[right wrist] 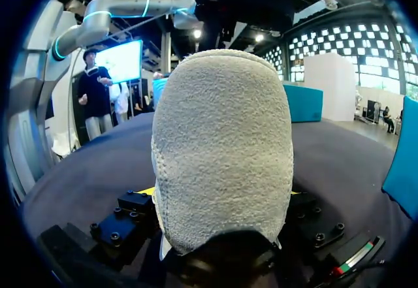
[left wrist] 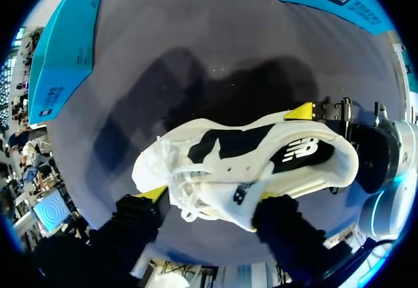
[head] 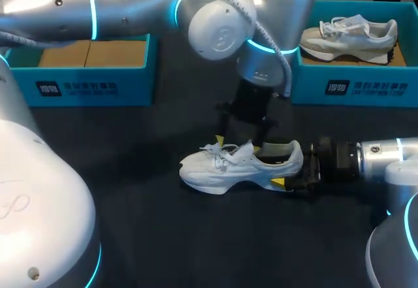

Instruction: Take the shoe out of the shoebox, open the shoe tongue, remove and reinsert the insole, then place the shoe into the shoebox

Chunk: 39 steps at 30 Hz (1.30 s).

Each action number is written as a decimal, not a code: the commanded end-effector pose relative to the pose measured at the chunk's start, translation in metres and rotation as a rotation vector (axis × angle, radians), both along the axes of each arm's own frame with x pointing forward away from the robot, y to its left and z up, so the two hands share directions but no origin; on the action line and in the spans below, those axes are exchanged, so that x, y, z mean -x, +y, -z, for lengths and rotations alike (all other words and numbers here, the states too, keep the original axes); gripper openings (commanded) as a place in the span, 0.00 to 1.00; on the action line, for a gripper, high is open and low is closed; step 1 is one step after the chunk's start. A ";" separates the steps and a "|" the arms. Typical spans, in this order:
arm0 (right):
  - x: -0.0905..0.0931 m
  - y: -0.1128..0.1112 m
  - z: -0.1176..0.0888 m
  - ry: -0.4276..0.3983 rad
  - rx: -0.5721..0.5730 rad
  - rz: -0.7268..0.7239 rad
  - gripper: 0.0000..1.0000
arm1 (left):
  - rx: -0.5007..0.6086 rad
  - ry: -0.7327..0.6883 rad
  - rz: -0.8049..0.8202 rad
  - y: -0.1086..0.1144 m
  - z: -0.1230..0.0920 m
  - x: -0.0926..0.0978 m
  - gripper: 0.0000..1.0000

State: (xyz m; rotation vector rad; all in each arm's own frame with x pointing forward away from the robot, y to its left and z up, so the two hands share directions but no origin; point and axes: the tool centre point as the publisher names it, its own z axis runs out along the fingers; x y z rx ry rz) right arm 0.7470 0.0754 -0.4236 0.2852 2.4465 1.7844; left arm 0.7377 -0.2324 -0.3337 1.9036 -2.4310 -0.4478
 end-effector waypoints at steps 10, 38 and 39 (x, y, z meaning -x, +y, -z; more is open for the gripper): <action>0.000 0.000 0.000 0.000 0.003 0.001 0.00 | 0.036 -0.011 -0.009 0.001 -0.003 -0.007 0.11; 0.000 0.000 0.000 0.000 0.003 0.001 0.00 | 0.383 -0.095 -0.574 0.070 0.000 0.007 0.00; 0.000 0.000 0.000 0.000 0.003 0.001 0.00 | 0.386 -0.098 -0.589 0.072 0.001 0.007 0.00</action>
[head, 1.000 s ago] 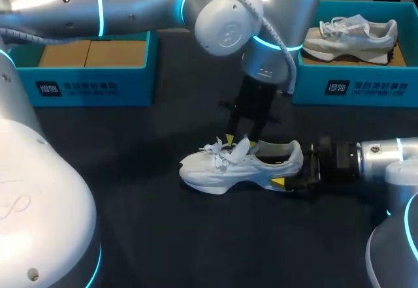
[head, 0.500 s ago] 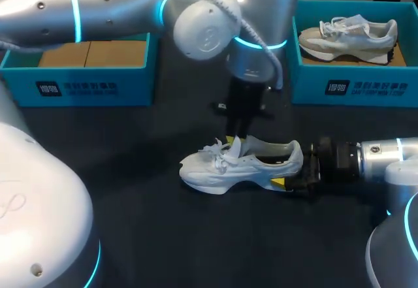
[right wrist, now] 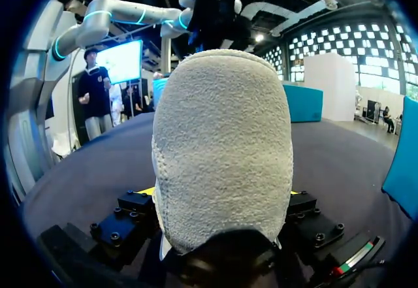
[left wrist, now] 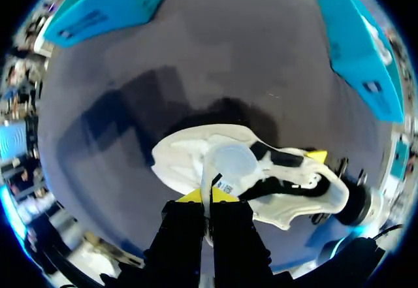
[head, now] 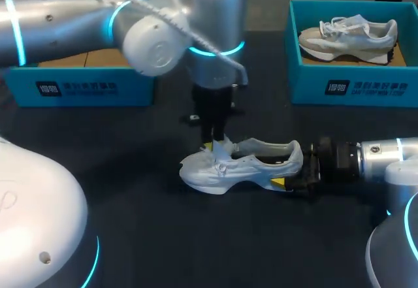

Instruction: Take the shoe out of the shoebox, open the shoe tongue, remove and reinsert the insole, then place the shoe into the shoebox

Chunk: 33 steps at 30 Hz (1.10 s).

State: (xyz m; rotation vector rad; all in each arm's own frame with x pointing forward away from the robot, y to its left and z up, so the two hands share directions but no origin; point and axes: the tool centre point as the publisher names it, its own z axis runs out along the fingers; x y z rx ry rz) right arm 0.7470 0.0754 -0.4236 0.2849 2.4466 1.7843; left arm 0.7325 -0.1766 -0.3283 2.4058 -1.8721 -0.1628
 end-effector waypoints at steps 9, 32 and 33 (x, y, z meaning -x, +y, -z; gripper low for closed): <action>0.000 0.000 0.000 0.000 0.003 0.001 0.00 | 0.275 -0.021 -0.145 0.030 0.024 0.005 0.00; 0.000 0.000 0.000 0.000 0.003 0.001 0.00 | 0.350 -0.141 0.087 0.012 -0.029 -0.008 0.69; 0.000 0.000 0.000 0.000 0.003 0.001 0.00 | 0.348 -0.140 0.107 0.009 -0.030 -0.011 0.70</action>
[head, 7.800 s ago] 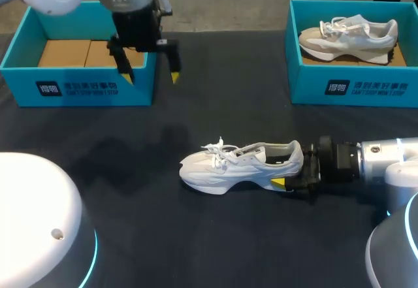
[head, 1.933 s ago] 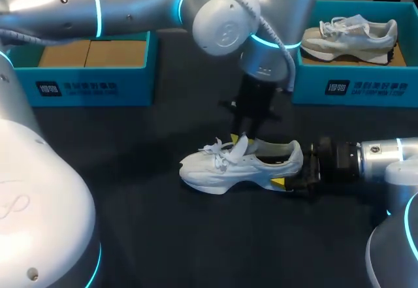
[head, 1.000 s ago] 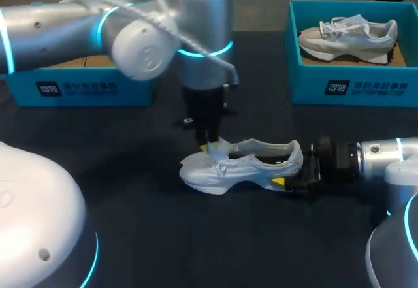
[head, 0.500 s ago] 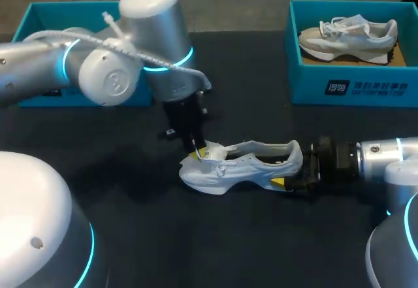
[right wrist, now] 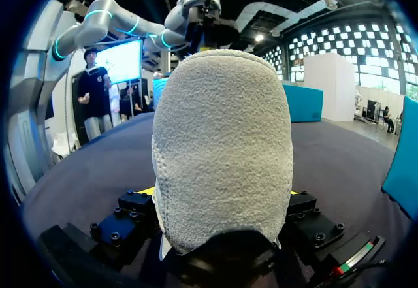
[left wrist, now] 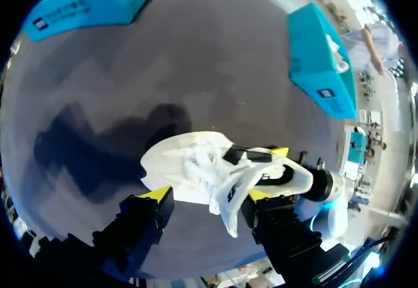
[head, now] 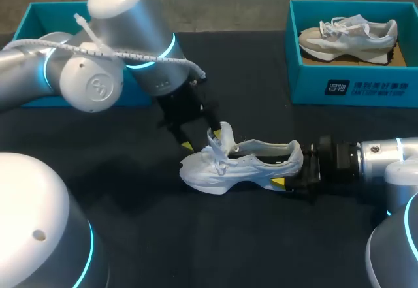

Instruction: Take the shoe out of the shoebox, open the shoe tongue, remove and reinsert the insole, then place the shoe into the shoebox

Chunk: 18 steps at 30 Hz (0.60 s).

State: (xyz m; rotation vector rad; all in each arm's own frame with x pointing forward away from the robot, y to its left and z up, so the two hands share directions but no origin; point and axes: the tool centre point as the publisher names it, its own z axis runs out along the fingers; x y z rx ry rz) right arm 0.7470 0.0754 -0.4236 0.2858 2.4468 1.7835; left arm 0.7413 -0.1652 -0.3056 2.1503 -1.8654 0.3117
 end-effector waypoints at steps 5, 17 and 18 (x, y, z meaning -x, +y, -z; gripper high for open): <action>0.000 0.000 0.000 0.000 0.002 0.001 0.00 | -0.030 0.027 0.115 -0.013 -0.009 -0.010 0.67; 0.000 0.000 0.000 0.000 0.002 0.001 0.00 | -0.098 0.003 0.266 -0.028 -0.019 -0.015 0.60; 0.000 0.000 0.000 0.000 0.002 0.001 0.00 | -0.104 0.004 0.276 -0.029 -0.019 -0.015 0.60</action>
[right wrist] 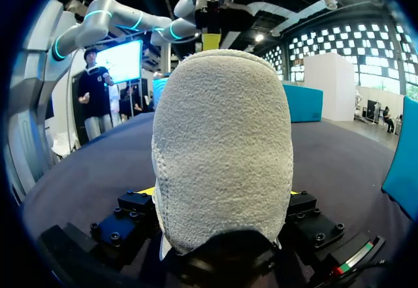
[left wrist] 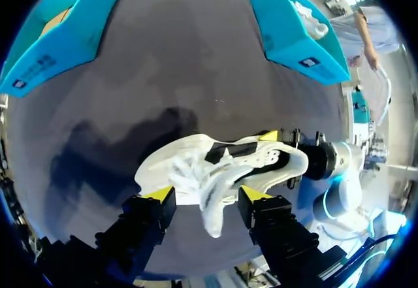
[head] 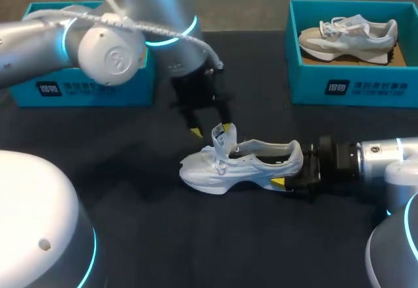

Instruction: Take the shoe out of the shoebox, open the shoe tongue, remove and reinsert the insole, then place the shoe into the shoebox

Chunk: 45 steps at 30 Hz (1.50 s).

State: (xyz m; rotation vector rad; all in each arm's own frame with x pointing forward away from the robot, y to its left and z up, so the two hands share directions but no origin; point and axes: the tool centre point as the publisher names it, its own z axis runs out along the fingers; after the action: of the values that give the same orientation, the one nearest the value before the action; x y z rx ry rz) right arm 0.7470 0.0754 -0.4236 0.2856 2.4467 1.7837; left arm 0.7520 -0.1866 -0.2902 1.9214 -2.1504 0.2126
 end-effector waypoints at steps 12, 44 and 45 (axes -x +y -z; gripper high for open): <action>0.000 0.000 0.000 0.000 0.002 0.001 0.00 | -0.092 -0.003 0.113 -0.005 -0.006 0.000 0.56; 0.000 0.000 0.000 0.000 0.002 0.001 0.00 | 0.076 -0.135 1.224 -0.018 -0.084 0.025 0.00; 0.000 0.000 0.000 0.000 0.002 0.001 0.00 | 0.072 -0.138 1.266 -0.019 -0.085 0.026 0.00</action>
State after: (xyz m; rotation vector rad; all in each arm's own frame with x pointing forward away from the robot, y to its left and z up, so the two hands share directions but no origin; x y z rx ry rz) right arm 0.7470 0.0752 -0.4236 0.2857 2.4468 1.7835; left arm 0.7233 -0.2021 -0.2067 0.8504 -2.7912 0.1847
